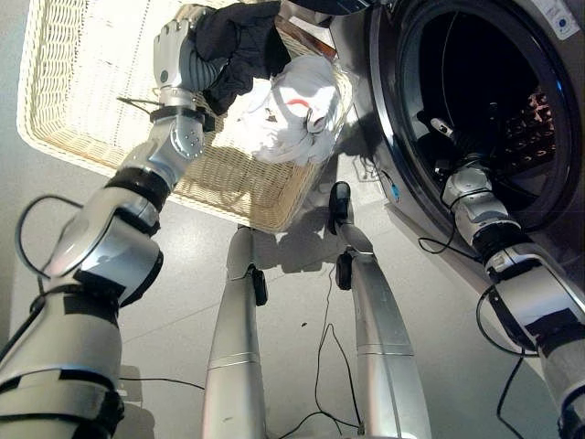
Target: Put the clothes into the washing machine.
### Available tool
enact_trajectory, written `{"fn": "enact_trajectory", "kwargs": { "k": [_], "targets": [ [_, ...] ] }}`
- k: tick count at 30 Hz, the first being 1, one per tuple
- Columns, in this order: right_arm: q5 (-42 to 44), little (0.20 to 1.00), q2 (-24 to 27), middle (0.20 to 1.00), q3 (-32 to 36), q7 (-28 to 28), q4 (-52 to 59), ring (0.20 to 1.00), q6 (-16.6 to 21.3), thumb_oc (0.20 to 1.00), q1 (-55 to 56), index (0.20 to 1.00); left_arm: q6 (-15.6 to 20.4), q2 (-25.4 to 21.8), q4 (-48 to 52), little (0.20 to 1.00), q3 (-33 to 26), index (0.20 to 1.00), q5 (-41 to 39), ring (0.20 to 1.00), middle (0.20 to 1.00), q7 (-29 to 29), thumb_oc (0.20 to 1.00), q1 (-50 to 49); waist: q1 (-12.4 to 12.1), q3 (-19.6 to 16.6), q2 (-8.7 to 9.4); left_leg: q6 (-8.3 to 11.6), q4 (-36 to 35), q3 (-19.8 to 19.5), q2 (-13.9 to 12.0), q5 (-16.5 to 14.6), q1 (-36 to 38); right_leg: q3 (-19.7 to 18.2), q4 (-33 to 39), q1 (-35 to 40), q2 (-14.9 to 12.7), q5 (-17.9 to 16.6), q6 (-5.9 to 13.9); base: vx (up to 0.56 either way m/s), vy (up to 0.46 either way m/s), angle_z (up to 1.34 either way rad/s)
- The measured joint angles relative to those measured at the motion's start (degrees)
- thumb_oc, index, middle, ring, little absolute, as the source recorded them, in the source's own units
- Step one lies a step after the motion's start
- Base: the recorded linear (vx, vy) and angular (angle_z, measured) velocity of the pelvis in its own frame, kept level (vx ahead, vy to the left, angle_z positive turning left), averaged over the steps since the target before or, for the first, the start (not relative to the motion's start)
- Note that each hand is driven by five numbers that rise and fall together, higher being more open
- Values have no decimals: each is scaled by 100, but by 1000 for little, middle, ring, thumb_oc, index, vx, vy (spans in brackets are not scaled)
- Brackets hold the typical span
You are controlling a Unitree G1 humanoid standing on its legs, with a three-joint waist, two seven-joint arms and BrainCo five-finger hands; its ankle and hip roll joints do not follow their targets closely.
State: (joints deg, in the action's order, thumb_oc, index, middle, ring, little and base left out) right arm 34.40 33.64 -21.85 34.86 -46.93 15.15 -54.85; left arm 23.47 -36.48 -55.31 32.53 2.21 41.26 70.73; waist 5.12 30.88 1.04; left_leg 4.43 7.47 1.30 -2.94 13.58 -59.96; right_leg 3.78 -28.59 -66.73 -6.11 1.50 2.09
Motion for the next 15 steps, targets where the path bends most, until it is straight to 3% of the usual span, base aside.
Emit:
{"fn": "enact_trajectory", "kwargs": {
  "k": [7,15],
  "targets": [
    [360,1000,-583,1000,649,-321,1667,1000,399,1000,1258,1000,980,687,1586,200,-584,200,61,200,200,369,200,-1930,-175,0,0,60,-52,-140,13,-27,7,93,-145,-15,-18,172,5,-2,-60,7],
    [381,1000,-831,1000,811,-998,3026,1000,628,1000,1825,1000,1209,901,2958,200,-697,200,993,200,200,357,200,-2602,-279,1,2,86,-60,-221,24,-12,8,160,-265,-25,-44,253,-33,2,-34,5]
  ]
}}
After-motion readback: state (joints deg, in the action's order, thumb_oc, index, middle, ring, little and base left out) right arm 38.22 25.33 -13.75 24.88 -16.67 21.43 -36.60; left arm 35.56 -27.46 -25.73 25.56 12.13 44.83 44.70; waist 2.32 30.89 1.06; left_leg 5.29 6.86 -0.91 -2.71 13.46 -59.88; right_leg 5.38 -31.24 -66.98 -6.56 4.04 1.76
